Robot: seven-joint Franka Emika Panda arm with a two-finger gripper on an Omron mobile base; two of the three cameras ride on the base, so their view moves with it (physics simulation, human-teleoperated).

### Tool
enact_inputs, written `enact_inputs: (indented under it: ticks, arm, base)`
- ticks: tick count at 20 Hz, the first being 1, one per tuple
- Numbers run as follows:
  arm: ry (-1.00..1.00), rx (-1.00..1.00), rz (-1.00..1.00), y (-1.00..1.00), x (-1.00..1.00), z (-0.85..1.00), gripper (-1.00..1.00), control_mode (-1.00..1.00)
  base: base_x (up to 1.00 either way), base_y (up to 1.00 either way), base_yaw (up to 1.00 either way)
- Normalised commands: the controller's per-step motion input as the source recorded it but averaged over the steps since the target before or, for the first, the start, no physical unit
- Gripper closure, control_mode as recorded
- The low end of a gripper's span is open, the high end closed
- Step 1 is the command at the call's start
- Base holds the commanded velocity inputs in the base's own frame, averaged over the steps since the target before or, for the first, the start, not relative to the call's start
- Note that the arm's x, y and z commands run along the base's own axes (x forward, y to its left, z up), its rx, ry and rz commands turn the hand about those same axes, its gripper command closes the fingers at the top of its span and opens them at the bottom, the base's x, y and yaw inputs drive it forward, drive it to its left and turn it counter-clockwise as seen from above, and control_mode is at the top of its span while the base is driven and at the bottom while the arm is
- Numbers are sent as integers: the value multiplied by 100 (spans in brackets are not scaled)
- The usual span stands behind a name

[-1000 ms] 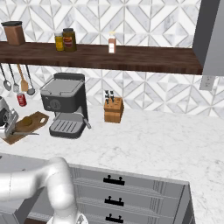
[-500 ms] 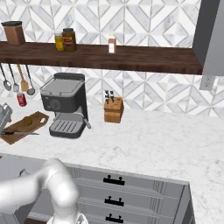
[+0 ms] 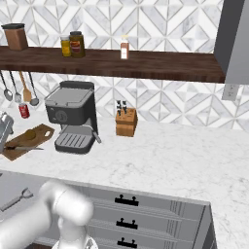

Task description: Place the appropriate cutting tool for cutting the avocado skin on the cutting board.

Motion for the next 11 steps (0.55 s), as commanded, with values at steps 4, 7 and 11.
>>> enact_inputs:
  ticks: [4,7,11]
  arm:
    - [-2,10,3,-97,-24,16,-100,-100]
    - [-2,10,5,-92,-11,17,-100,-100]
    - [-8,10,5,-78,-5,28,-100,-100]
  base:
    - [0,0,0]
    - [0,0,0]
    - [0,0,0]
